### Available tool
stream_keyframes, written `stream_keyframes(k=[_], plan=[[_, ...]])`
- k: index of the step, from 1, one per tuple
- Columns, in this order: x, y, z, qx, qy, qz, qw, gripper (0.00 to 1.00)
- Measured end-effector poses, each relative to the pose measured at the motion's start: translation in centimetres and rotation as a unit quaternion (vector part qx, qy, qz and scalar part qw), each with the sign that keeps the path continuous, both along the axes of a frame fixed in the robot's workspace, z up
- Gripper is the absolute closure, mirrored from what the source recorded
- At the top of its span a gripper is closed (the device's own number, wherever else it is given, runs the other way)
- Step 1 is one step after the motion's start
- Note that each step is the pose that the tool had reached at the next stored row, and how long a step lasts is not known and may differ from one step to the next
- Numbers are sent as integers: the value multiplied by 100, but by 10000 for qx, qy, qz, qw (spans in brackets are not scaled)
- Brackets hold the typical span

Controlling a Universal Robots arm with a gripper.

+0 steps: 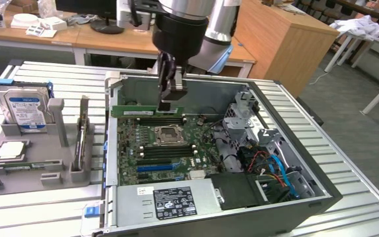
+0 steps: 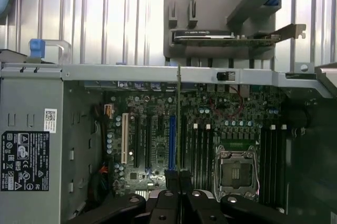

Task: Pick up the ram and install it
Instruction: 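Pick up the ram and move it above insertion slot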

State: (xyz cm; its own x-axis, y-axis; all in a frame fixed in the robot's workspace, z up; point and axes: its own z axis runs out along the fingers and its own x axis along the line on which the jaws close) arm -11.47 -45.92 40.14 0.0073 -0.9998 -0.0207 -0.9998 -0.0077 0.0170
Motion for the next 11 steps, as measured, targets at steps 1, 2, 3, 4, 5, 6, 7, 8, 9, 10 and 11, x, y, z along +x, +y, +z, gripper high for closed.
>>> stream_keyframes(k=[1, 2, 3, 4, 5, 6, 7, 8, 9, 10, 11], plan=[[21, 0, 0, 0, 0, 0, 10000, 88], [41, 0, 0, 0, 0, 1, 10000, 88], [60, 0, 0, 0, 0, 0, 10000, 88], [80, 0, 0, 0, 0, 0, 10000, 88], [99, 0, 0, 0, 0, 0, 10000, 88], [118, 0, 0, 0, -1, 0, 10000, 88], [137, 0, 0, 0, 0, 0, 10000, 88], [157, -1, 0, 0, 0, 0, 10000, 88], [176, -1, 0, 0, 0, 0, 10000, 88], [194, -1, 0, 0, 0, 0, 10000, 88], [213, -1, 0, 0, 0, 0, 10000, 88]])
